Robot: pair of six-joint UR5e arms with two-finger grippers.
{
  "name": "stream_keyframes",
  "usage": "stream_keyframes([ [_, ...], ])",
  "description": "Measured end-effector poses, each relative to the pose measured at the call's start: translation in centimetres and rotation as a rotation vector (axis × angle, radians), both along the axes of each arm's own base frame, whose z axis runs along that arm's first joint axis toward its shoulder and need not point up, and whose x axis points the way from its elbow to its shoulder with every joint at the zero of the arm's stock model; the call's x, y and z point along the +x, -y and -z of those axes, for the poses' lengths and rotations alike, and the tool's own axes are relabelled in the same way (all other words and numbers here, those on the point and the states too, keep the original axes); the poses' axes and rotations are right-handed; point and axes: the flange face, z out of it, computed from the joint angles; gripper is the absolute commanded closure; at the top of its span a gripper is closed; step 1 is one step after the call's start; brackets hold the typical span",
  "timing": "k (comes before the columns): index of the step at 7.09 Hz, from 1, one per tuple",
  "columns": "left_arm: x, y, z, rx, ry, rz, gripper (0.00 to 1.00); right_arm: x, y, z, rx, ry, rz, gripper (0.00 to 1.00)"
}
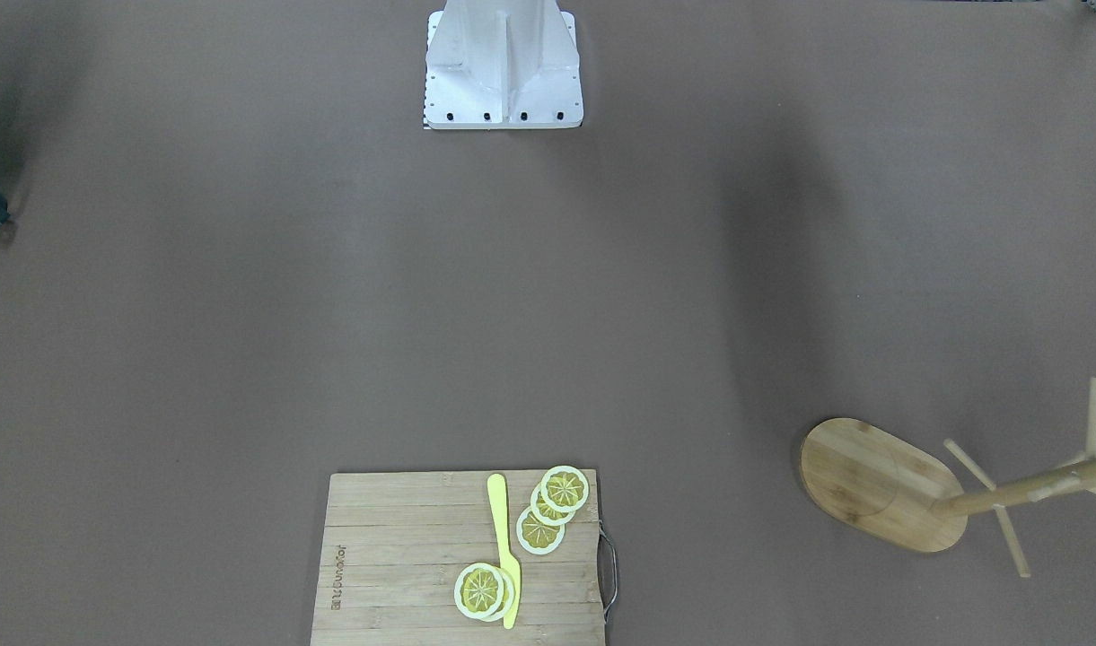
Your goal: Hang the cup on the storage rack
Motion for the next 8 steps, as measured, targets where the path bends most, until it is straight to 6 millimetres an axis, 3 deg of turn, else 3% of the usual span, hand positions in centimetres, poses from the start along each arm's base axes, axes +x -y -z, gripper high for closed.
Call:
stream_keyframes([
  [4, 0.0, 0.0, -0.4, -0.007, 0.0, -0.001, 0.02, 0.2, -0.7, -0.6, 0.016, 0.035, -0.037, 1.0],
  [6, 0.1, 0.0, -1.0, -0.018, 0.001, -0.002, 0.02, 0.7, 0.8, 1.8, 0.049, 0.084, -0.092, 1.0],
  [8, 0.1, 0.0, -1.6, -0.029, 0.0, -0.003, 0.02, 2.2, 4.2, 5.0, 0.083, 0.179, -0.154, 1.0],
])
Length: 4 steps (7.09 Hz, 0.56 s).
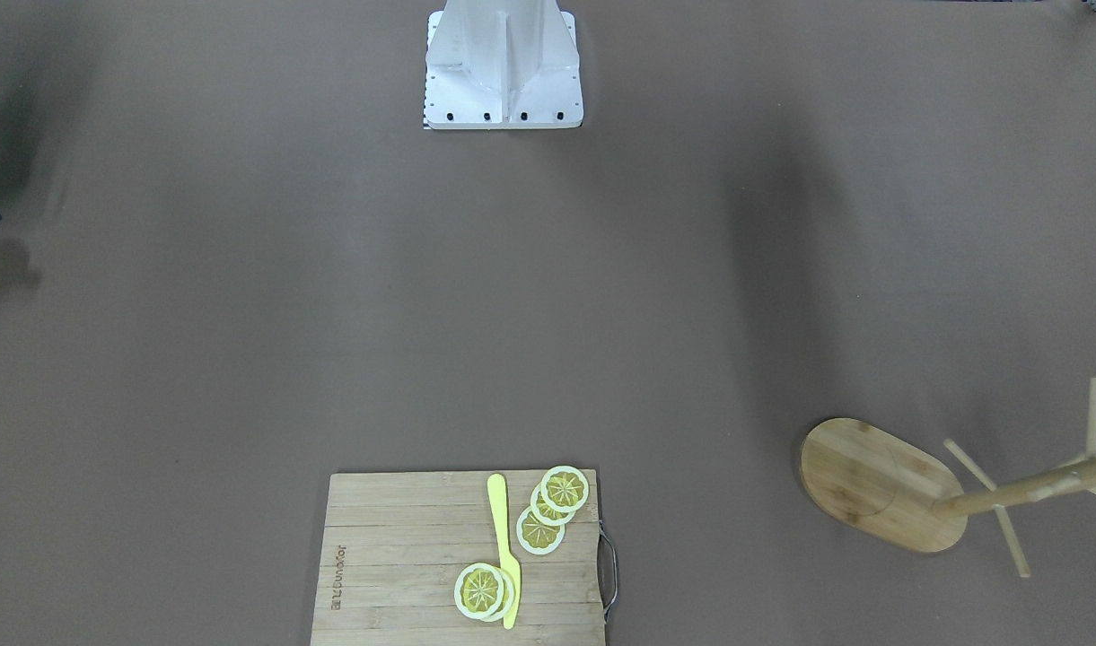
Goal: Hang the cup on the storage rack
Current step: 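Carry the teal mug with the right gripper toward the cutting board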
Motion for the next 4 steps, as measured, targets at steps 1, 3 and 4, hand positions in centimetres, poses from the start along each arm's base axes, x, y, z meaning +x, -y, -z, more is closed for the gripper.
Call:
stream_keyframes([
  [1, 0.0, 0.1, -0.2, -0.003, 0.0, -0.001, 0.02, 0.3, 3.3, 1.8, 0.013, 0.02, -0.019, 1.0],
  [3, 0.0, 0.5, -0.4, -0.006, 0.001, -0.001, 0.02, -0.3, 11.5, 6.7, 0.079, 0.023, -0.017, 1.0],
  [4, 0.0, 0.7, -0.6, -0.01, 0.001, -0.001, 0.02, -0.8, 15.9, 10.1, 0.12, 0.02, -0.011, 1.0],
])
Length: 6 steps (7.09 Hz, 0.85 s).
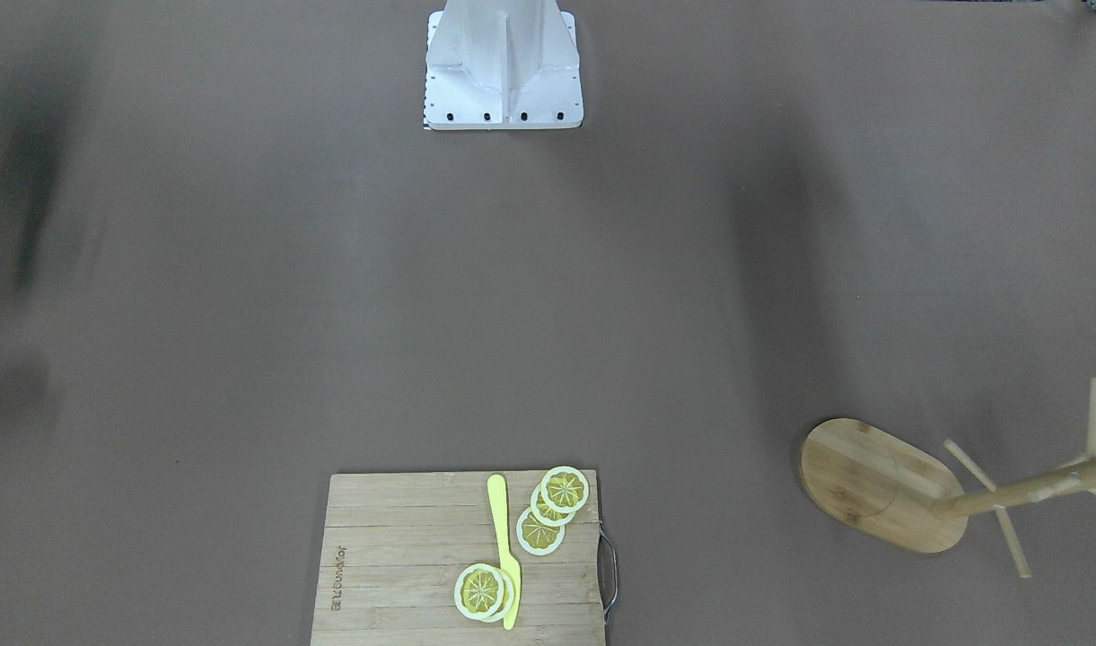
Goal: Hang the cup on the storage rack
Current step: 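Carry the teal mug with the right gripper toward the cutting board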
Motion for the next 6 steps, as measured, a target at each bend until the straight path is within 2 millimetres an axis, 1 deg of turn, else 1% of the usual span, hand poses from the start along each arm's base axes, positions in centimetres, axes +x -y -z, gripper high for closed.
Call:
stream_keyframes([
  [1, 0.0, 0.2, -0.2, -0.005, -0.001, 0.001, 0.02, -0.7, 4.7, 4.1, 0.039, -0.012, 0.008, 1.0],
  [2, 0.0, 0.4, -0.3, -0.008, -0.001, 0.003, 0.02, -1.9, 9.2, 9.0, 0.094, -0.044, 0.034, 1.0],
  [3, 0.0, 0.5, -0.4, -0.011, -0.002, 0.003, 0.02, -4.5, 12.5, 13.8, 0.156, -0.092, 0.084, 1.0],
  [4, 0.0, 0.7, -0.4, -0.012, -0.002, 0.003, 0.02, -8.6, 14.0, 18.5, 0.212, -0.148, 0.147, 1.0],
  [5, 0.1, 1.0, -0.4, -0.011, -0.002, 0.002, 0.02, -13.0, 14.1, 22.7, 0.27, -0.188, 0.218, 1.0],
  [6, 0.1, 1.2, -0.4, -0.01, -0.002, 0.002, 0.02, -17.7, 13.6, 26.7, 0.337, -0.212, 0.296, 1.0],
])
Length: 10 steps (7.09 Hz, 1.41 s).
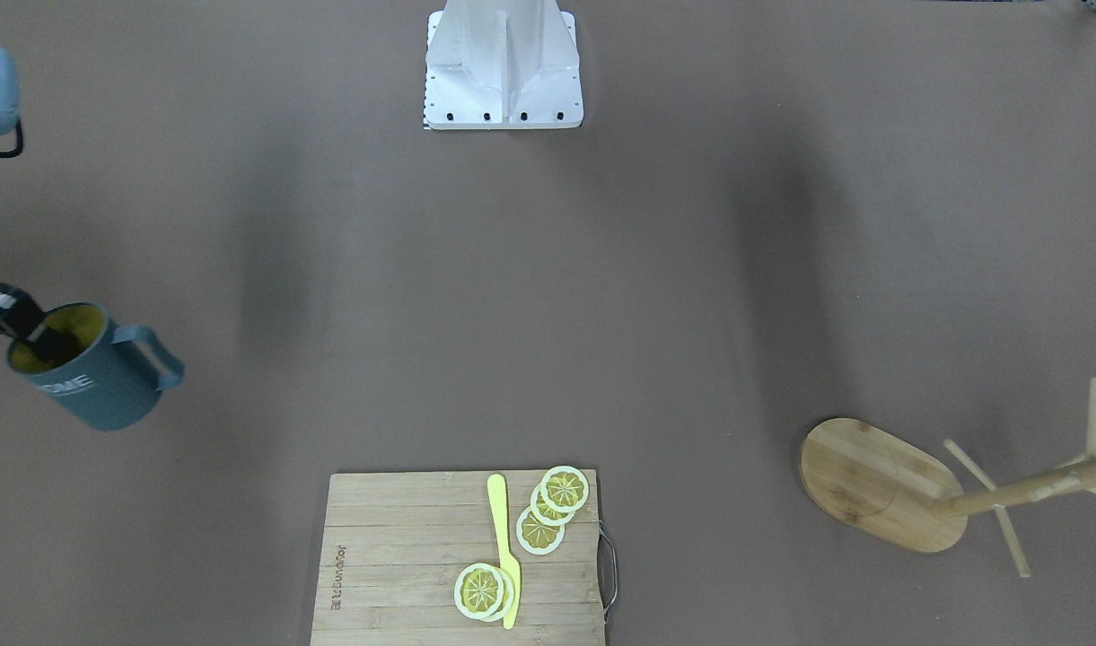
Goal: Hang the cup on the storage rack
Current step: 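Carry the teal mug with the right gripper toward the cutting board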
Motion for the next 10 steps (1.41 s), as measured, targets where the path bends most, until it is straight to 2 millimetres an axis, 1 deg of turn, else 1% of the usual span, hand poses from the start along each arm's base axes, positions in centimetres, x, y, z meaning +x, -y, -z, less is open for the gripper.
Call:
stream_keyframes([
  [1, 0.0, 0.1, 0.0, 0.001, 0.0, 0.0, 0.02, -5.6, -1.2, 3.7, 0.065, -0.026, 0.08, 1.0],
  [2, 0.0, 0.1, 0.0, 0.0, 0.0, 0.0, 0.02, -11.3, -3.0, 6.6, 0.133, -0.061, 0.156, 1.0],
  [3, -0.1, 0.1, -0.1, -0.003, -0.001, 0.002, 0.02, -16.4, -4.8, 8.8, 0.19, -0.098, 0.223, 1.0],
  [4, 0.0, 0.1, -0.2, -0.006, -0.001, 0.002, 0.02, -21.0, -5.7, 10.5, 0.21, -0.132, 0.273, 1.0],
  [5, 0.0, 0.1, -0.3, -0.009, -0.001, 0.002, 0.02, -24.6, -5.9, 11.4, 0.213, -0.155, 0.309, 1.0],
  [7, 0.0, 0.1, -1.0, -0.022, -0.001, 0.0, 0.02, -30.3, -6.8, 11.3, 0.214, -0.181, 0.366, 1.0],
  [8, 0.0, 0.1, -1.4, -0.028, -0.001, -0.001, 0.02, -32.7, -6.5, 11.8, 0.222, -0.178, 0.375, 1.0],
  [9, 0.0, 0.1, -1.6, -0.03, 0.0, -0.002, 0.02, -34.3, -6.2, 12.3, 0.224, -0.174, 0.383, 1.0],
  [10, 0.0, 0.1, -1.8, -0.034, 0.0, -0.003, 0.02, -35.2, -6.1, 12.8, 0.222, -0.169, 0.391, 1.0],
])
